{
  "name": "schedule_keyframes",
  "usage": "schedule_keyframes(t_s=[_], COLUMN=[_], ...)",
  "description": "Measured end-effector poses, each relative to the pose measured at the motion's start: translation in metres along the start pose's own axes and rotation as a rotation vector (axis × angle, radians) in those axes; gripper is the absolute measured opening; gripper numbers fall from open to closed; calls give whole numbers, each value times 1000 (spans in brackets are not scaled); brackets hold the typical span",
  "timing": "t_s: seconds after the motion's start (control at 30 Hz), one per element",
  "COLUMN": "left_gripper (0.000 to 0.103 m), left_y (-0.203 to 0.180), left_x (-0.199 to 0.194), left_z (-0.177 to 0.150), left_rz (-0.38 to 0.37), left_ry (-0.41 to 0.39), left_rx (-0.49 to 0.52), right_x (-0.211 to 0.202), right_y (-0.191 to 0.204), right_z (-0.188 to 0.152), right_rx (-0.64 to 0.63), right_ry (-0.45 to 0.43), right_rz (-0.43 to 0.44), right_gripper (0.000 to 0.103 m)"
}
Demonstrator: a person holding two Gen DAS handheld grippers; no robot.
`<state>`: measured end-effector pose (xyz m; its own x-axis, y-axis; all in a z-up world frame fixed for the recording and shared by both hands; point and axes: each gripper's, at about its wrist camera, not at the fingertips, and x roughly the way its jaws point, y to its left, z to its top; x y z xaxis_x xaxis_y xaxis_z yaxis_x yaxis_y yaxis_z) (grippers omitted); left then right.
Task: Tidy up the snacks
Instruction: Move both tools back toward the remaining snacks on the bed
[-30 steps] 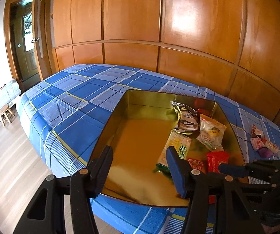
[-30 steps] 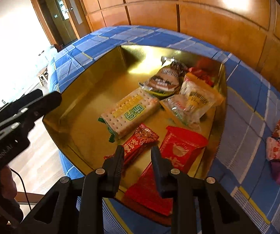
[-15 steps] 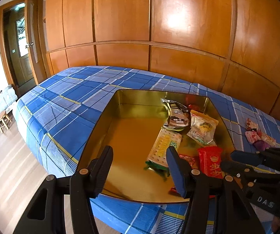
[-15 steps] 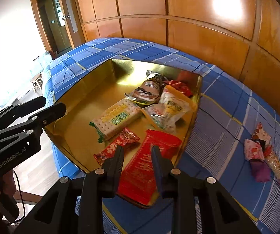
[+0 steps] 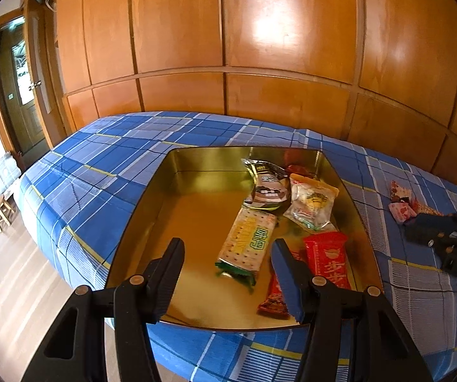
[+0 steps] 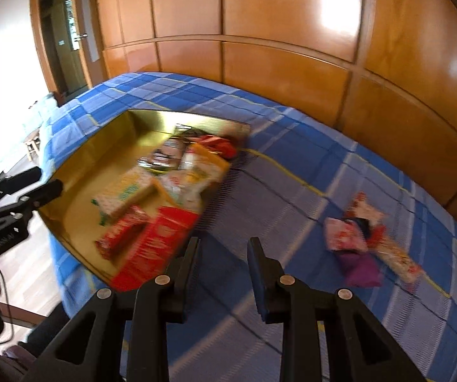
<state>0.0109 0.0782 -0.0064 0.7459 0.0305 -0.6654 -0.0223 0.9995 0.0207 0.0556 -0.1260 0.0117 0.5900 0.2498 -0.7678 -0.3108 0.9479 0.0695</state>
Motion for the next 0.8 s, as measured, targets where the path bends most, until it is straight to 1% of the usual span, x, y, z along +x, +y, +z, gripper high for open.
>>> schedule_keyframes(t_s=[0.23, 0.33, 0.5, 0.67, 0.77, 0.8], left_gripper=[58, 58, 58, 58, 58, 58], left_y=[-17, -26, -41, -58, -71, -76], left_x=[-1, -2, -2, -2, -1, 0], left_z=[3, 3, 6, 9, 11, 12], left_rz=[-22, -29, -42, -55, -63, -65], left_ry=[-1, -2, 2, 3, 6, 7], left_rx=[42, 63, 103, 146, 177, 187], right_x=[-16, -24, -30, -26, -22, -22], right_y=[-63, -98, -154, -206, -230, -239], right_z=[-11, -17, -31, -55, -72, -80], right_rx=[22, 43, 90, 159, 221, 260], right_ry=[12, 19, 33, 76, 98, 100], right_rz=[-132, -200, -289, -356, -373, -368], right_gripper=[30, 30, 31, 31, 31, 31])
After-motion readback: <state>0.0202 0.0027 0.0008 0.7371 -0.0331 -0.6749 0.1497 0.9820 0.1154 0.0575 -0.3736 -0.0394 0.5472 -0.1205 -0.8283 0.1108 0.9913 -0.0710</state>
